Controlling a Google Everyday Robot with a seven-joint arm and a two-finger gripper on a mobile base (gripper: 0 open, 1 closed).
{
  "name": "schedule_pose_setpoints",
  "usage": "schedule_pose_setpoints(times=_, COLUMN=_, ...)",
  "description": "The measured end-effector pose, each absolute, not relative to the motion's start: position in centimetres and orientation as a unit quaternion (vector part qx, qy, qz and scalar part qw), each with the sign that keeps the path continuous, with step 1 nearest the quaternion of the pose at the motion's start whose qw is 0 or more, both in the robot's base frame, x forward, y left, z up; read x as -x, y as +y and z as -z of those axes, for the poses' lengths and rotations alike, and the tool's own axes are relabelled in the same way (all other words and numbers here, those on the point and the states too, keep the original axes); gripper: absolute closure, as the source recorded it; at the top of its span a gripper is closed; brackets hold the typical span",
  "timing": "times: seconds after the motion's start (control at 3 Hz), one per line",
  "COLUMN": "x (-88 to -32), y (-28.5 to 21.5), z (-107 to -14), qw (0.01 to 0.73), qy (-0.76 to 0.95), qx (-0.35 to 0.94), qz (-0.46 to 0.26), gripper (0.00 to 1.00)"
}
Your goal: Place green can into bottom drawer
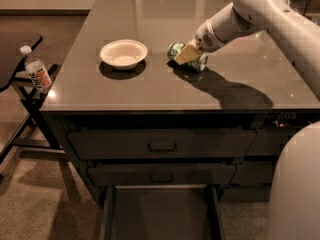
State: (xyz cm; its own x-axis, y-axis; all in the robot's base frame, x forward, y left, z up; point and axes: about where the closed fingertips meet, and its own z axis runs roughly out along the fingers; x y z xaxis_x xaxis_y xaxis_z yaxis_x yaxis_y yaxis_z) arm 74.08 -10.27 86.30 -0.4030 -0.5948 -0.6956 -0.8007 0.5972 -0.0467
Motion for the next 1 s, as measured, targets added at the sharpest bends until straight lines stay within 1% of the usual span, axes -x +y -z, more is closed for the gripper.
schedule_pose_setpoints(times=0.33, x=-73.4, y=-10.5, z=-86.6, qw=0.345, qy=0.820, qx=0.434, qz=-0.142, gripper=1.00)
schedule_pose_setpoints(times=0.67, x=-71.2, y=-11.5, z=-88.6, qw=0.356, qy=0.808, qx=0.447, qz=-0.145, gripper=1.00)
schedule_pose_setpoints(times=1.0, x=-67.7, y=-12.7, z=-90.9, qw=0.378, qy=0.790, qx=0.463, qz=-0.139, gripper=1.00)
